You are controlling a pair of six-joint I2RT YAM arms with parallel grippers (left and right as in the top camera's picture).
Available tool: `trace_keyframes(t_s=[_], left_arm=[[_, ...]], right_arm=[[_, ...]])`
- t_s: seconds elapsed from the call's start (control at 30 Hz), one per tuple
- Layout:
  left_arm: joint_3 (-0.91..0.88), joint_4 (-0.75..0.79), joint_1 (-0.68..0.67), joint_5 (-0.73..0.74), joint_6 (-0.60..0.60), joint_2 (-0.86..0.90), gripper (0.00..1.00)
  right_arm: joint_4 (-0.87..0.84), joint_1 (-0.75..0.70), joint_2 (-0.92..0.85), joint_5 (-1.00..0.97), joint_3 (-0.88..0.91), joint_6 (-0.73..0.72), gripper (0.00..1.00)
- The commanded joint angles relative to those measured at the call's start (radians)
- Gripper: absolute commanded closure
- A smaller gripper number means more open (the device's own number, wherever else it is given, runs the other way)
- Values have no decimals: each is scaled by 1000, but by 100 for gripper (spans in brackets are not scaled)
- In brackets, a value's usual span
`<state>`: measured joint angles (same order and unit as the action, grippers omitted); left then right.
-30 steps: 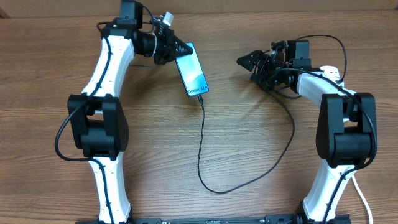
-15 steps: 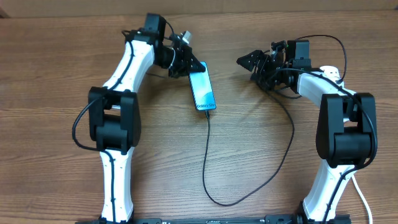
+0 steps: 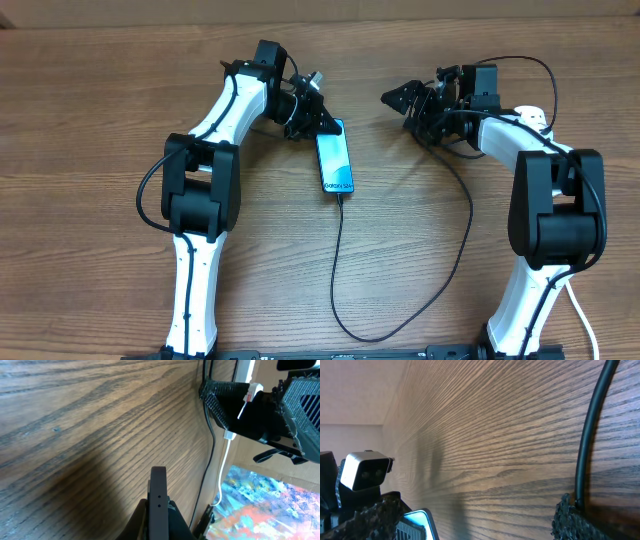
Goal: Plug charger to phone and switch on socket
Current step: 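Lay the phone flat on the table with the left gripper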
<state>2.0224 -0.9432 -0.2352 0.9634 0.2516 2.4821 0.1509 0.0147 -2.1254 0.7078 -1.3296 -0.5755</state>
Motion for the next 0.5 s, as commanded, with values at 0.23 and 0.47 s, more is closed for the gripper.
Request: trace_keyframes(t_s=[0.23, 0.47], left_arm=[[15, -3, -4, -19, -20, 3, 96], [15, -3, -10, -36, -19, 3, 96]], right_arm=[[-2, 1, 8, -11, -6, 8, 0], [-2, 1, 8, -12, -6, 8, 0]])
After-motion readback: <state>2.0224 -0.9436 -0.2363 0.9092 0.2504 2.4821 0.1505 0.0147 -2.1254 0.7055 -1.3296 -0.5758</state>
